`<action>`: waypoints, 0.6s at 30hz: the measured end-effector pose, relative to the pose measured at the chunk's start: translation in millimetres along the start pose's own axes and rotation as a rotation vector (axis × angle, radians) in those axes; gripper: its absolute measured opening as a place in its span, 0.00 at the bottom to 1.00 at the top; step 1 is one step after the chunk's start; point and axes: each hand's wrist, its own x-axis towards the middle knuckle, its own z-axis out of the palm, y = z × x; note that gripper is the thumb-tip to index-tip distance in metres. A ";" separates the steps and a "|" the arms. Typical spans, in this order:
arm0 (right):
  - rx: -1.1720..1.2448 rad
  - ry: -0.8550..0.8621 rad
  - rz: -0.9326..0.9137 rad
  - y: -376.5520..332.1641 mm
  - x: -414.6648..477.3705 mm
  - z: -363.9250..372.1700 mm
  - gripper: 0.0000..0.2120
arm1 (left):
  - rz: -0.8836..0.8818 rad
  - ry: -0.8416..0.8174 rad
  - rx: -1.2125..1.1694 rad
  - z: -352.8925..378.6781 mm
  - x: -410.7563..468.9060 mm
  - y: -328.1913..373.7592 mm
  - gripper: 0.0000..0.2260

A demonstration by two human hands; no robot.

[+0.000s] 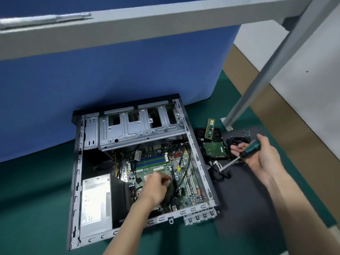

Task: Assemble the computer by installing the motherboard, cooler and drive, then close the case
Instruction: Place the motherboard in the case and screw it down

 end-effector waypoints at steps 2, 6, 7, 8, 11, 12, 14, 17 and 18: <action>-0.201 0.037 0.006 15.1 -0.2 -10.8 0.08 | -0.001 -0.042 0.079 6.7 -4.1 3.9 0.10; -0.789 -0.095 0.043 64.2 -8.8 -30.7 0.10 | -0.021 -0.063 0.176 10.4 -9.1 4.4 0.10; -0.904 -0.136 0.086 76.3 -10.6 -34.5 0.09 | -0.026 -0.054 0.183 9.9 -9.7 4.2 0.10; -1.020 -0.161 0.120 87.0 -11.6 -37.8 0.06 | -0.030 -0.050 0.191 9.6 -10.6 4.2 0.10; -1.349 -0.176 0.115 109.5 -12.2 -44.9 0.07 | -0.028 -0.048 0.213 9.7 -13.0 5.6 0.11; -1.415 -0.177 0.094 113.6 -13.0 -45.6 0.09 | -0.025 -0.046 0.218 9.7 -13.7 6.4 0.11; -1.491 -0.184 0.041 120.3 -14.1 -46.9 0.13 | -0.018 -0.043 0.227 9.5 -14.0 7.3 0.11; -1.546 -0.191 -0.048 127.2 -15.3 -45.6 0.21 | -0.014 -0.046 0.245 9.1 -14.3 7.3 0.11; -1.584 -0.195 -0.077 128.9 -15.8 -44.6 0.24 | -0.010 -0.046 0.248 9.0 -14.5 7.0 0.11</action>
